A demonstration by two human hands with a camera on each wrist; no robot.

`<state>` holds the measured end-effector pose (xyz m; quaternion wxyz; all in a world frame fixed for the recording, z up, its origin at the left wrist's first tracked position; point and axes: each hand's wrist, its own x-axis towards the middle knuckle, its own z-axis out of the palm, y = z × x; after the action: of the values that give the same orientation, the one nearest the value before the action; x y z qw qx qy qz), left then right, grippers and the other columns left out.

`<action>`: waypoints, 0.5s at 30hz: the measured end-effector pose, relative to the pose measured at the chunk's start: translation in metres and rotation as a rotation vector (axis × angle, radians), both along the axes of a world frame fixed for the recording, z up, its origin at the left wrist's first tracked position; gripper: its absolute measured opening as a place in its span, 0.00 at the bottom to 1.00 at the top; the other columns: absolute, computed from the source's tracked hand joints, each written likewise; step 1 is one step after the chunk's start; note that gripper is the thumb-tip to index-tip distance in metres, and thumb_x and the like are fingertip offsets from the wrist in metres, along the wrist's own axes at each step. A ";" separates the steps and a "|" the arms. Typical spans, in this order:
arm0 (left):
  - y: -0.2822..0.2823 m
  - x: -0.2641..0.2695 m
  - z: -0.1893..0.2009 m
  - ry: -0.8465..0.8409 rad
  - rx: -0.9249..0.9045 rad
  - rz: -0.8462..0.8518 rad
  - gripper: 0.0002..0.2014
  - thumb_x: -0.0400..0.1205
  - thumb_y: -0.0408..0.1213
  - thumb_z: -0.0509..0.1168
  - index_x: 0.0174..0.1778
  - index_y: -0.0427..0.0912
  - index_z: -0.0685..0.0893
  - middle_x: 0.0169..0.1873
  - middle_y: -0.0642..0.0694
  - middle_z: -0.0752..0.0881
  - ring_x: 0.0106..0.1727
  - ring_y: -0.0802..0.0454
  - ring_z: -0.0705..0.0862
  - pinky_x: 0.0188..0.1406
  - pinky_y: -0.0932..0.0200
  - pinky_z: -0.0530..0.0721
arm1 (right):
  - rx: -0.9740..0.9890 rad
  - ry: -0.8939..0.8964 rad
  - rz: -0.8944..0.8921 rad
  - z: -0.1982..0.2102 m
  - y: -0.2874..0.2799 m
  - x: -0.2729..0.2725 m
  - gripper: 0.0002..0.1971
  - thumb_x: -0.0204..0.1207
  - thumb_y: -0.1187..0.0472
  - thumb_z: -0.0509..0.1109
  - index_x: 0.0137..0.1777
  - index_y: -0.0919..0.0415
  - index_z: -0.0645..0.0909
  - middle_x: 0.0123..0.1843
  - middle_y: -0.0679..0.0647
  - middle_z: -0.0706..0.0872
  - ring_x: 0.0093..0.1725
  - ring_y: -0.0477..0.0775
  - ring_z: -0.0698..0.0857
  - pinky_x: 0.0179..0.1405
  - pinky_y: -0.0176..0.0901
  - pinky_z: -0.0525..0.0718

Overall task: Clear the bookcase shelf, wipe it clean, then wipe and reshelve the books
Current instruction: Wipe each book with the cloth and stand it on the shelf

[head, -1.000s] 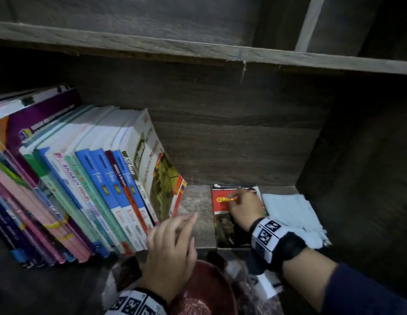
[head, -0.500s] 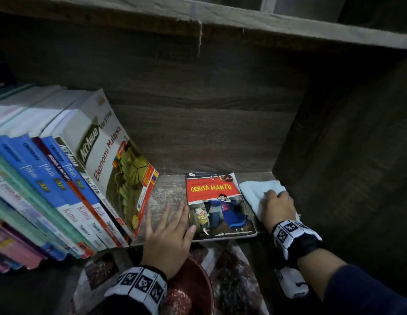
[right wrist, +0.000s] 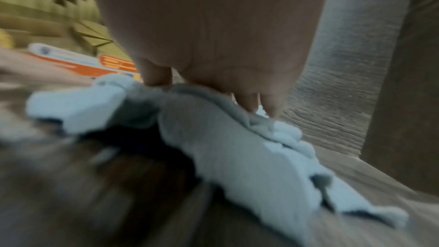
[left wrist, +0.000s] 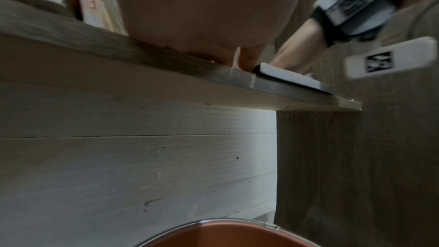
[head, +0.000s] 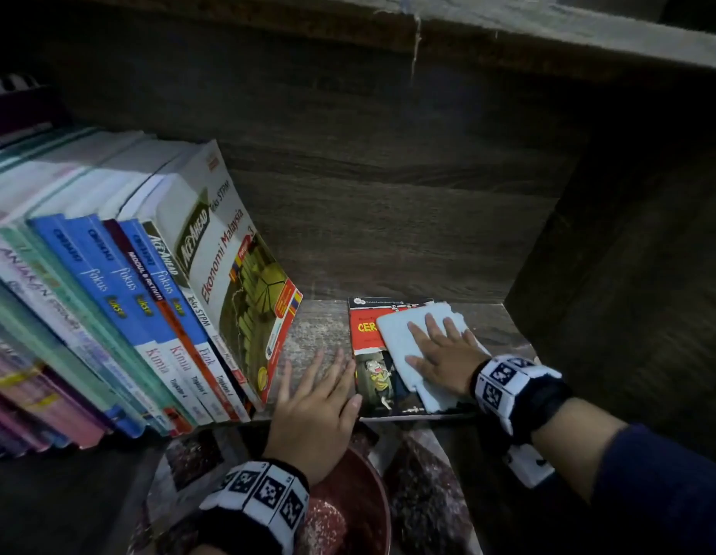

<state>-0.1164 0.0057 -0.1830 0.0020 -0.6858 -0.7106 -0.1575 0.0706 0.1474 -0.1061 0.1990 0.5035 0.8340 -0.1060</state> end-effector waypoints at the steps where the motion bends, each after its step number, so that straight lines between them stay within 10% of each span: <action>1: 0.001 0.001 -0.001 0.012 0.025 0.003 0.28 0.87 0.56 0.41 0.75 0.52 0.77 0.76 0.55 0.74 0.78 0.51 0.72 0.75 0.38 0.58 | 0.013 -0.026 0.000 0.000 0.009 -0.005 0.33 0.85 0.38 0.43 0.85 0.47 0.36 0.86 0.55 0.34 0.84 0.64 0.36 0.81 0.63 0.40; 15: 0.002 0.001 -0.007 0.009 0.166 0.001 0.25 0.83 0.54 0.52 0.72 0.49 0.81 0.75 0.53 0.76 0.77 0.50 0.73 0.75 0.35 0.58 | 0.033 0.017 -0.021 -0.009 0.016 -0.055 0.29 0.84 0.37 0.44 0.82 0.32 0.38 0.86 0.54 0.36 0.84 0.68 0.38 0.79 0.71 0.42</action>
<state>-0.1159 0.0081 -0.1896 0.0618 -0.6837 -0.6953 -0.2127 0.0156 0.1631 -0.1150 0.1824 0.5147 0.8319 -0.0989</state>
